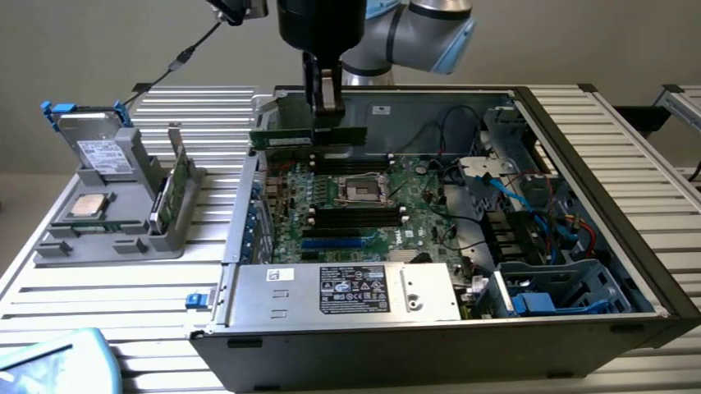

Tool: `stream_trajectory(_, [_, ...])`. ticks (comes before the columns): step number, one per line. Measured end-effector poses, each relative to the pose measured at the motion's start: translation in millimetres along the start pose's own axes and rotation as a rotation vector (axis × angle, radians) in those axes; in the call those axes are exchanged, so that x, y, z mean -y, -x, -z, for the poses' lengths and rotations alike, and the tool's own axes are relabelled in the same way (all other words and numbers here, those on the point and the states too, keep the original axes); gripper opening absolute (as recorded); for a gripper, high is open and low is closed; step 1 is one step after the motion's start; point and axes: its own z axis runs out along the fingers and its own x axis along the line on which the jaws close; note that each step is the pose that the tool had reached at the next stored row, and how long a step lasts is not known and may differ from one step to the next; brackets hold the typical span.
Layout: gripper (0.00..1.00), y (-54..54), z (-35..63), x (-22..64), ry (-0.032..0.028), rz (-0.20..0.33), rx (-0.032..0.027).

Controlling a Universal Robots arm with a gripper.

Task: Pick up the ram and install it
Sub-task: 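Pick up the ram and move it above insertion slot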

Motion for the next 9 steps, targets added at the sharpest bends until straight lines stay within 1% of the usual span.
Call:
stream_trajectory(2, [0.14, -0.7, -1.0, 5.1, -0.0049, 0.0, -0.0006])
stream_trajectory(4, [0.14, -1.3, -2.7, 9.5, -0.0078, 0.0, -0.0008])
stream_trajectory(9, [0.14, -2.2, -8.6, 17.3, -0.0094, -0.011, -0.0009])
